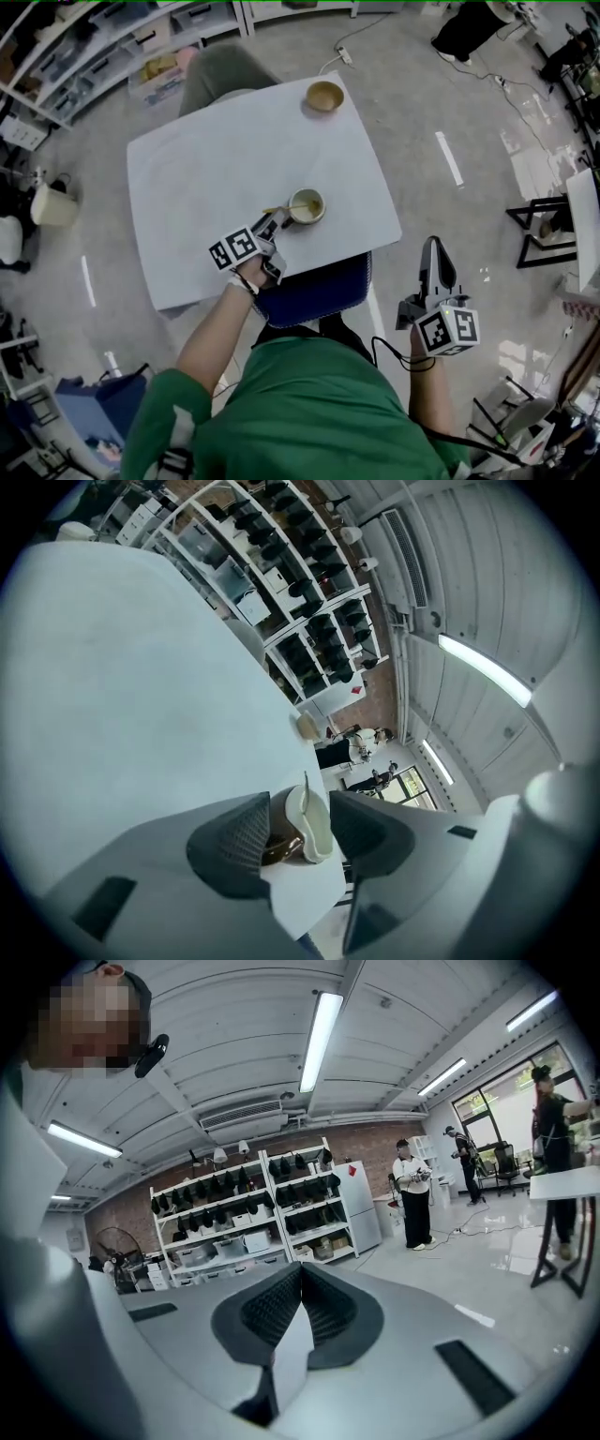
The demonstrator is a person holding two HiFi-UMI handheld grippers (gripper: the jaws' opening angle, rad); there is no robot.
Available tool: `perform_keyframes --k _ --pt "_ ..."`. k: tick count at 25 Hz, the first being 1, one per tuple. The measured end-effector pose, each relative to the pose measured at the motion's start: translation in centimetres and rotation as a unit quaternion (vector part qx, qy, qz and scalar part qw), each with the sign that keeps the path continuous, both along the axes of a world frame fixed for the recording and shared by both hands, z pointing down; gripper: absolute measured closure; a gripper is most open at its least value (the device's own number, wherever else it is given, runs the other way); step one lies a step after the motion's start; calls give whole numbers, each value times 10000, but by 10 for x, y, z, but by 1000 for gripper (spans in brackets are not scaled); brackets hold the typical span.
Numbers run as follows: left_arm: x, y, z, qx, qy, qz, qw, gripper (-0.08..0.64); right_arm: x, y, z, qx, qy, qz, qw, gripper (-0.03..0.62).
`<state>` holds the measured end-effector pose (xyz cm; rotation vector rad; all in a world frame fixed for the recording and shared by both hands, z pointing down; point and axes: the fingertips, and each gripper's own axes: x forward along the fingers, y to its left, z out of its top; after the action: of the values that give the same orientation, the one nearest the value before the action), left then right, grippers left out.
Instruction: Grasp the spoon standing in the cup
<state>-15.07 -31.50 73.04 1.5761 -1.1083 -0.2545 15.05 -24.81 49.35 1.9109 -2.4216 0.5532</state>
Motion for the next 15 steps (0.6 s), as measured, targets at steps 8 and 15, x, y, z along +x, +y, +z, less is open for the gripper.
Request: perform_keyframes --k 8,15 --pt "12 -13 11 -30 109 -29 9999 354 16 7 9 -63 -37 192 9998 569" --pt "10 -12 0 38 93 -102 9999 497 12 7 1 -51 -56 129 9999 569"
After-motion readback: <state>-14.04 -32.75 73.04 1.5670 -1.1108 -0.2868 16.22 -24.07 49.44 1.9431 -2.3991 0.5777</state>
